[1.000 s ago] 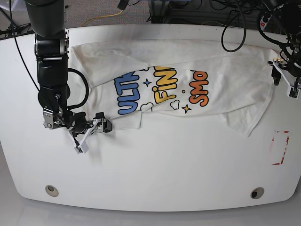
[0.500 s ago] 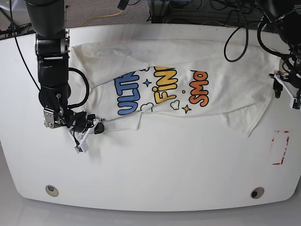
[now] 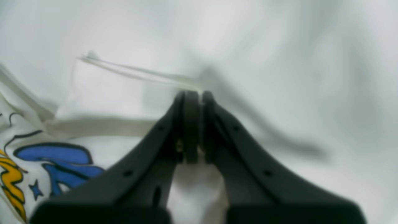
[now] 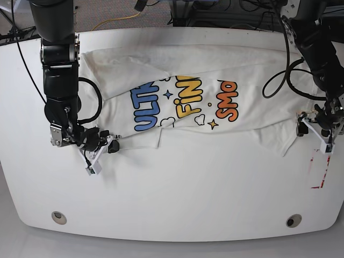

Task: Fold the T-shirt properly
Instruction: 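Move both grippers to the shirt hem and grasp it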

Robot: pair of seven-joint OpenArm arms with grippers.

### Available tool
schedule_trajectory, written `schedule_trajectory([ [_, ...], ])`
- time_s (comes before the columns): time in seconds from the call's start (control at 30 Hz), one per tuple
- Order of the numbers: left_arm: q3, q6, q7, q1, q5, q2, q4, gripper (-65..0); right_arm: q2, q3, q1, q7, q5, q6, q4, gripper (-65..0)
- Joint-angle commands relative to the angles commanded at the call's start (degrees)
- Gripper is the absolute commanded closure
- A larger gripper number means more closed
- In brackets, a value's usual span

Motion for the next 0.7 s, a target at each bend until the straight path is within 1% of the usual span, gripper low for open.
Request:
schedule_trajectory([
  [0.13,2.46,0.00,-3.78,-2.29,0.00,0.18,-5.45,-54.9,0.00,0.00,0.00,0.00,0.09,0.00,0.00,0.0],
  [0.2,3.69,0.00,-4.84,-3.96,0.00,0.18,-8.97,-54.9,0.00,0.09,0.00,0.00,0.18,0.00,0.09,0.0],
  [0.33,4.04,0.00,-7.21,-6.59,0.00,-0.09,-14.95,-54.9,0.00,0.26,0.00,0.00,0.18,0.00,0.09,0.0],
  [0.47,4.13,0.00,-10.99,-8.62,0.00,-0.09,-20.66,-54.9,0.00,0.26,0.00,0.00,0.18,0.00,0.09,0.0],
  [0.53,4.66,0.00,-11.43,-9.23,0.00,-0.09,-21.98,-54.9,0.00,0.26,0.00,0.00,0.18,0.00,0.09,0.0],
  [0.63,7.65,-0.09,-11.60,-9.85,-0.09,-0.09,-22.77,-54.7,0.00,0.26,0.00,0.00,0.18,0.00,0.09,0.0],
  [0.67,8.44,-0.09,-11.60,-9.85,-0.09,-0.09,-22.77,-54.3,0.00,0.26,-0.09,0.00,0.18,0.00,0.09,0.0],
  [0.7,9.14,-0.09,-11.60,-9.93,0.00,-0.09,-22.86,-52.5,0.00,0.26,-0.09,0.00,0.18,0.00,0.09,0.0],
])
